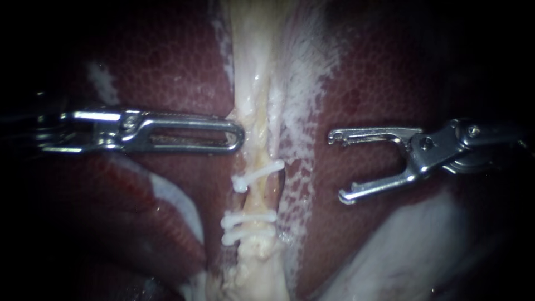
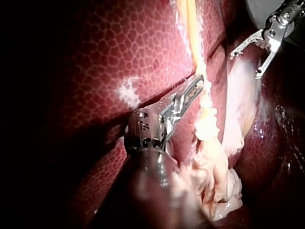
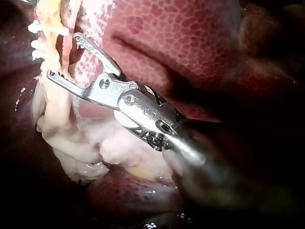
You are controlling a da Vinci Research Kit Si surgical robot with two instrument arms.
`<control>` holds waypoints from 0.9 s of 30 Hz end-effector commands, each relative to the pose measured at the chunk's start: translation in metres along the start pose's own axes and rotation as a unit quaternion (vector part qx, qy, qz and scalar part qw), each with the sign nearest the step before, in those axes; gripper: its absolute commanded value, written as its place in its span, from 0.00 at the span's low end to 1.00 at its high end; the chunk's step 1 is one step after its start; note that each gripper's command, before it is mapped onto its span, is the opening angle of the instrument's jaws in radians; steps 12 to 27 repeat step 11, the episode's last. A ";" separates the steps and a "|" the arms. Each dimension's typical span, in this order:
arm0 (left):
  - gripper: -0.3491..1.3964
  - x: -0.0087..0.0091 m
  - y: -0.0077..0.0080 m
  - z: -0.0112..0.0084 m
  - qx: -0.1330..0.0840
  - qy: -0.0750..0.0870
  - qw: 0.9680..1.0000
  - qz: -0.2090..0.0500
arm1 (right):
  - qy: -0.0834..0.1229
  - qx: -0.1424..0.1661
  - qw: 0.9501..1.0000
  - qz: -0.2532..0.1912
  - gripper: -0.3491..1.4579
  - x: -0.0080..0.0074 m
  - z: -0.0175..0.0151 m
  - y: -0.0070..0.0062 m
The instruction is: Going back third clip left tube
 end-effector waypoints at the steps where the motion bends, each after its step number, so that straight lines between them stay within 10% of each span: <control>1: 0.00 0.0000 0.0000 0.0000 0.000 0.000 1.000 0.000 | 0.000 0.000 1.000 0.000 0.52 0.0000 0.0000 0.0000; 27: 0.00 0.0000 0.0000 -0.0002 0.001 0.000 1.000 0.000 | 0.000 0.000 1.000 0.000 0.52 0.0000 0.0000 0.0000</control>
